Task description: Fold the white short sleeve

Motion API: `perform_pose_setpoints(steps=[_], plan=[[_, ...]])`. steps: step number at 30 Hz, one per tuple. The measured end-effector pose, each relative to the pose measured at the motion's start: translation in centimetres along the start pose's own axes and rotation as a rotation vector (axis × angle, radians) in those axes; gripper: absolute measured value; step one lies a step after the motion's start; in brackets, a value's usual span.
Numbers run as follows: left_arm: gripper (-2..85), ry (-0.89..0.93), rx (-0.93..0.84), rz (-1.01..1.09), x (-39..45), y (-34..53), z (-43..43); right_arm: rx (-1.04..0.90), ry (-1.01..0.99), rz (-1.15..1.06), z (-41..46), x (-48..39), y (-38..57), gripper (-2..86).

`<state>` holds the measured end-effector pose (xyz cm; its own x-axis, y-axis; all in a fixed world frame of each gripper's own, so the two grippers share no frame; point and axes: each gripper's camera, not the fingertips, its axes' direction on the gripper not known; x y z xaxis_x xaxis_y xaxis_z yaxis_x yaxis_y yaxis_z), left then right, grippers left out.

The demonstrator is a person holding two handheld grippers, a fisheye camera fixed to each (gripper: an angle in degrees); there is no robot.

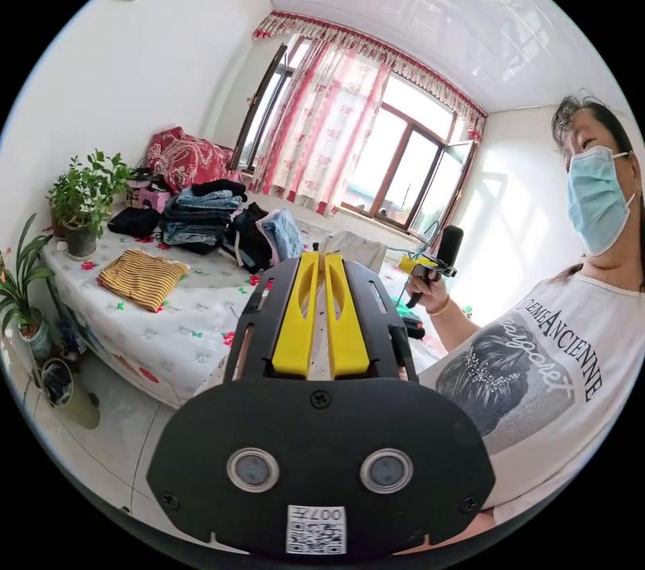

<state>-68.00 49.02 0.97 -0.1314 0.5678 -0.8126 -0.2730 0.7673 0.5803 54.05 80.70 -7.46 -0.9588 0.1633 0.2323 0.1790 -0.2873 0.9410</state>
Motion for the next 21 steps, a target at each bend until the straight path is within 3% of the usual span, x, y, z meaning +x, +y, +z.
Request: perform_pose_setpoints(steps=[4,10,15,17,19,21], plan=[[-1.0,0.183,0.027,-0.152,-5.2,-5.7,7.2,0.188,0.006,0.204,-10.2,5.9,5.4,-0.3],[-1.0,0.094,-0.202,-0.094,-8.0,-13.5,20.0,0.318,0.135,0.389,-18.6,9.1,10.9,-0.2],[-1.0,0.088,-0.189,-0.214,-14.5,-19.0,26.1,0.329,0.236,0.477,-23.2,10.2,12.7,0.2],[-1.0,0.019,-0.159,-0.306,-17.7,-20.3,27.0,0.503,0.274,0.523,-27.1,10.3,15.0,0.9],[-1.0,0.097,-0.124,-0.360,-21.2,-22.0,28.3,0.763,0.456,0.638,-33.0,9.5,19.6,3.7],[-1.0,0.129,-0.179,-0.331,-22.3,-23.6,30.2,0.758,0.585,0.741,-36.4,9.1,22.3,5.5]])
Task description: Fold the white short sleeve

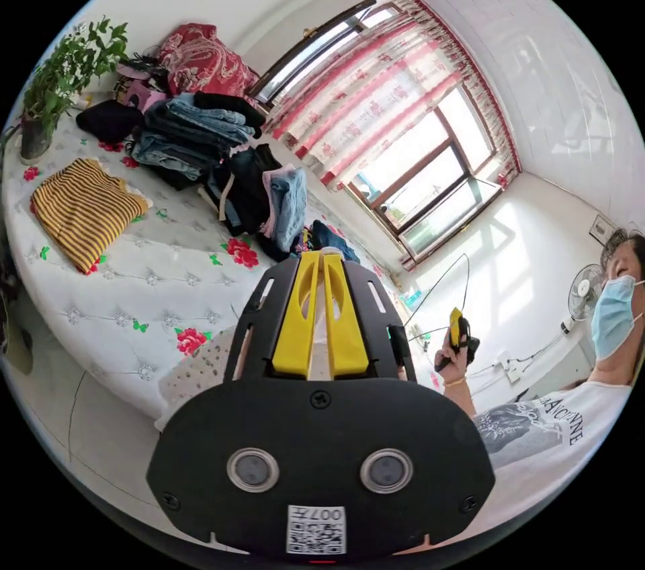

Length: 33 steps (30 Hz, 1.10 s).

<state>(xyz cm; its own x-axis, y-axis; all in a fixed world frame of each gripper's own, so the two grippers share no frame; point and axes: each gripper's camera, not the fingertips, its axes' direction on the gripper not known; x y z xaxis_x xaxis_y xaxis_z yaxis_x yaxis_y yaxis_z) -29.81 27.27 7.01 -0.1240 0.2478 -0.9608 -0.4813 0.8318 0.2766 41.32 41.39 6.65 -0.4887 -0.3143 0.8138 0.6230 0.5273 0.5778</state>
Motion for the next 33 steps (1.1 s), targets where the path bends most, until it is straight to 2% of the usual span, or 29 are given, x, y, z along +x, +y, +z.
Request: perform_pose_setpoints(steps=[1,4,7,12,16,18,20,22,23,25,26,28,33], plan=[[-1.0,-0.026,-0.032,0.049,0.2,-1.3,1.0,0.007,0.181,0.035,-1.9,1.3,-0.4,6.1],[-0.9,-0.059,-0.111,0.132,0.6,-4.3,3.6,0.029,0.542,0.126,-6.9,5.0,-0.9,7.0],[-0.9,-0.033,-0.142,0.176,0.4,-7.3,5.4,0.041,0.833,0.309,-12.6,10.4,-1.0,8.4],[-1.0,-0.039,-0.170,0.186,-0.7,-12.4,6.8,-0.001,1.183,0.610,-20.3,17.2,1.0,10.0],[-1.0,-0.041,-0.172,0.173,-2.1,-16.0,7.5,0.033,1.394,0.556,-20.6,17.1,2.3,10.6],[-1.0,-0.035,-0.179,0.165,-2.9,-17.6,7.9,-0.009,1.381,0.522,-19.0,17.3,2.1,10.5],[-0.9,-0.043,-0.187,0.171,-3.4,-19.1,8.3,-0.081,1.297,0.393,-15.2,16.8,1.8,10.3],[-0.9,-0.055,-0.191,0.181,-4.0,-21.0,8.8,-0.287,1.116,0.185,-6.8,15.9,2.8,10.0],[-0.9,-0.056,-0.191,0.181,-4.2,-21.4,8.9,-0.350,1.064,0.141,-4.3,15.8,3.5,9.9],[-0.9,-0.065,-0.188,0.168,-5.4,-23.1,9.6,-0.621,0.825,0.009,6.0,15.1,7.8,9.3],[-1.0,-0.069,-0.190,0.160,-5.8,-23.5,9.8,-0.695,0.759,-0.016,8.6,14.9,9.3,9.2],[-1.0,-0.091,-0.205,0.133,-7.4,-25.0,10.5,-1.022,0.497,-0.109,18.4,13.6,16.2,8.6],[-1.0,-0.114,-0.224,0.100,-10.5,-28.1,11.0,-1.424,0.457,-0.360,28.8,11.7,28.7,7.3]])
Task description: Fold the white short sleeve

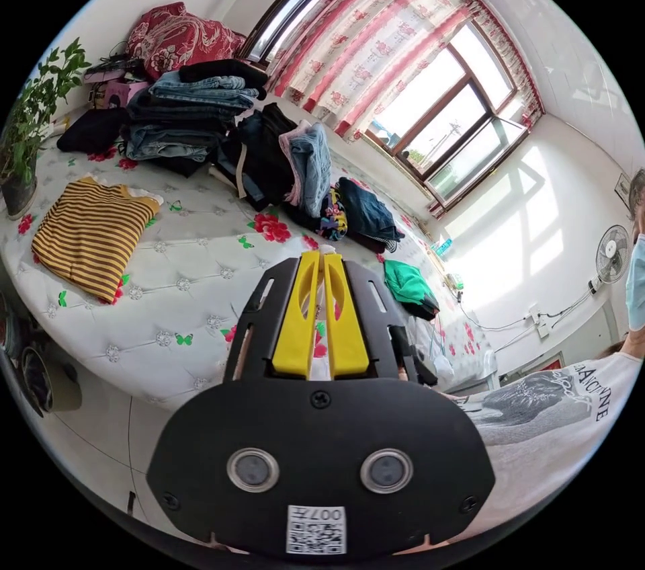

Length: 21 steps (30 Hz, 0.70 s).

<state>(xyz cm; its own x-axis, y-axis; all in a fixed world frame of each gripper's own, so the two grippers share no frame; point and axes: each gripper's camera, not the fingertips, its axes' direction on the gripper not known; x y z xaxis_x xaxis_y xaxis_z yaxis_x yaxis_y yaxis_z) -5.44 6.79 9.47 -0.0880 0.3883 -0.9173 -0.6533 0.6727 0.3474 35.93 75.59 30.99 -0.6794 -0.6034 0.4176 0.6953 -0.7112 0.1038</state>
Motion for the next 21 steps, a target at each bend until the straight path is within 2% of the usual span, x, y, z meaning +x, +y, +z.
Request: perform_pose_setpoints(steps=[1,3,6,9,11,15,18,21], plan=[[-1.0,-0.007,-0.004,-0.006,-0.9,-0.7,0.0,-0.102,0.060,-0.034,2.4,-1.1,-0.4,6.1],[-1.0,-0.020,-0.012,-0.013,-2.4,-1.8,0.0,-0.045,0.132,-0.109,2.7,-2.6,0.2,4.1],[-1.0,-0.066,-0.037,-0.031,-5.1,-3.7,0.5,-0.107,0.032,-0.006,2.4,-0.6,-0.1,1.8],[-0.9,-0.109,-0.070,-0.018,-7.7,-7.0,1.2,0.105,-0.086,0.220,-2.7,3.8,1.7,0.8],[-0.9,-0.123,-0.077,0.012,-8.9,-9.9,1.9,0.224,-0.026,0.302,-6.4,5.4,3.1,0.6],[0.0,-0.093,0.018,0.080,-10.2,-19.3,4.8,0.390,0.238,0.443,-13.4,7.1,3.9,0.5],[4.1,-0.095,0.015,0.144,-10.5,-25.2,9.0,0.513,0.418,0.593,-15.3,7.7,4.0,0.7],[7.0,-0.170,-0.040,0.047,-13.1,-26.4,11.4,0.526,0.408,0.705,-14.0,7.6,5.5,1.4]])
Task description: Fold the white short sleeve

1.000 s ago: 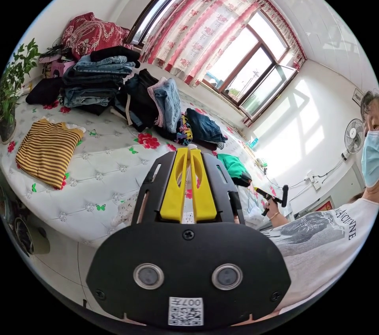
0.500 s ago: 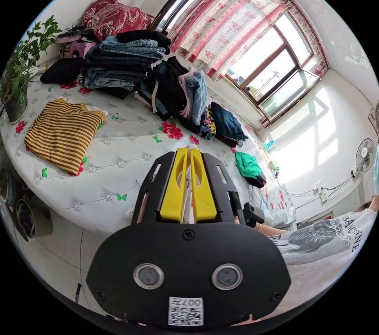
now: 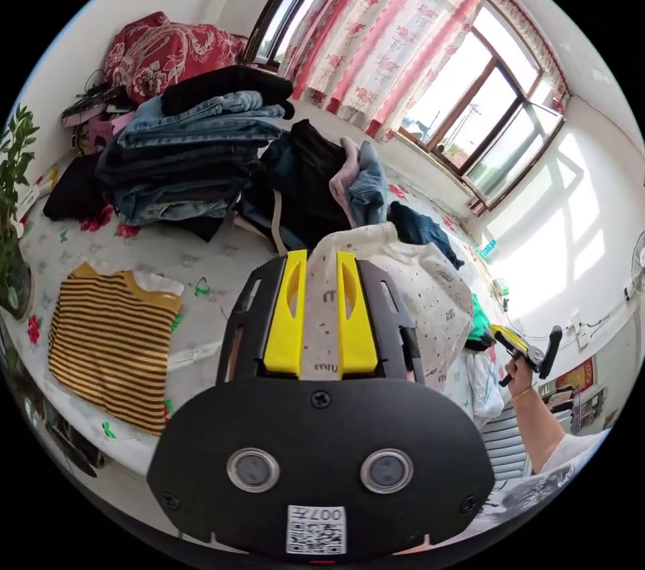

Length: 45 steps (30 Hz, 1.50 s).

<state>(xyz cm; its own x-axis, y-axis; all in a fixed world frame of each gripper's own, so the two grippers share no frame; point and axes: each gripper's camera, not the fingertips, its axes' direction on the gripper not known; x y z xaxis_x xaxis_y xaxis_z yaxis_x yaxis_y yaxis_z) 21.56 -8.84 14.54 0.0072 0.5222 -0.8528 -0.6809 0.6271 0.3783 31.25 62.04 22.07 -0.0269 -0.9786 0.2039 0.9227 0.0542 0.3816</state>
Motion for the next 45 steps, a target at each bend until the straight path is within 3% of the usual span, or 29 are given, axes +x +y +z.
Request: perform_pose_setpoints(steps=[3,5,10,12,14,16,18,20,23,30,35,39,43,45], plan=[[7.0,0.001,0.017,-0.004,-2.1,4.7,0.0,-0.136,-0.073,0.010,1.8,-1.1,5.2,1.9],[7.2,-0.007,-0.077,0.036,-2.5,9.3,0.9,-0.254,-0.053,-0.024,3.6,-2.8,10.0,2.0],[9.2,0.118,-0.486,0.157,1.1,22.9,5.0,-0.666,-0.010,-0.081,9.1,-7.8,23.3,1.2],[9.7,0.130,-0.551,0.235,3.4,24.9,5.7,-0.503,0.014,-0.106,7.6,-9.4,24.9,0.7],[9.6,0.147,-0.613,0.314,5.3,25.9,6.8,-0.493,0.069,-0.130,7.8,-10.9,25.8,0.5],[5.7,0.053,-0.741,0.439,6.6,26.8,9.3,-0.525,0.122,-0.219,8.1,-12.3,26.1,0.6],[0.8,-0.015,-0.680,0.529,6.5,26.4,8.9,-0.536,0.121,-0.232,8.1,-12.5,26.4,1.0],[-0.1,0.043,-0.704,0.503,5.4,25.5,8.9,-0.524,0.094,-0.188,7.5,-12.0,26.9,1.8],[-0.7,0.122,-0.730,0.335,2.3,24.1,8.1,-0.480,0.021,-0.010,6.0,-9.9,27.9,4.6],[-0.8,-0.001,-0.549,0.017,-6.8,21.5,-2.5,-0.316,0.083,0.342,-0.6,-1.8,31.1,7.6],[1.5,-0.095,-0.479,-0.097,-10.4,22.5,-9.5,-0.348,0.125,0.365,-2.4,1.8,32.7,7.7],[9.6,0.022,-0.472,-0.142,-10.3,23.7,-11.7,-0.395,0.121,0.324,-2.9,2.6,33.4,7.4],[11.9,0.120,-0.566,-0.068,-8.1,24.1,-10.3,-0.442,0.059,0.297,-3.4,3.0,33.9,5.6],[10.0,0.062,-0.611,-0.017,-7.1,24.3,-9.7,-0.440,0.054,0.302,-4.2,3.5,33.9,3.4]])
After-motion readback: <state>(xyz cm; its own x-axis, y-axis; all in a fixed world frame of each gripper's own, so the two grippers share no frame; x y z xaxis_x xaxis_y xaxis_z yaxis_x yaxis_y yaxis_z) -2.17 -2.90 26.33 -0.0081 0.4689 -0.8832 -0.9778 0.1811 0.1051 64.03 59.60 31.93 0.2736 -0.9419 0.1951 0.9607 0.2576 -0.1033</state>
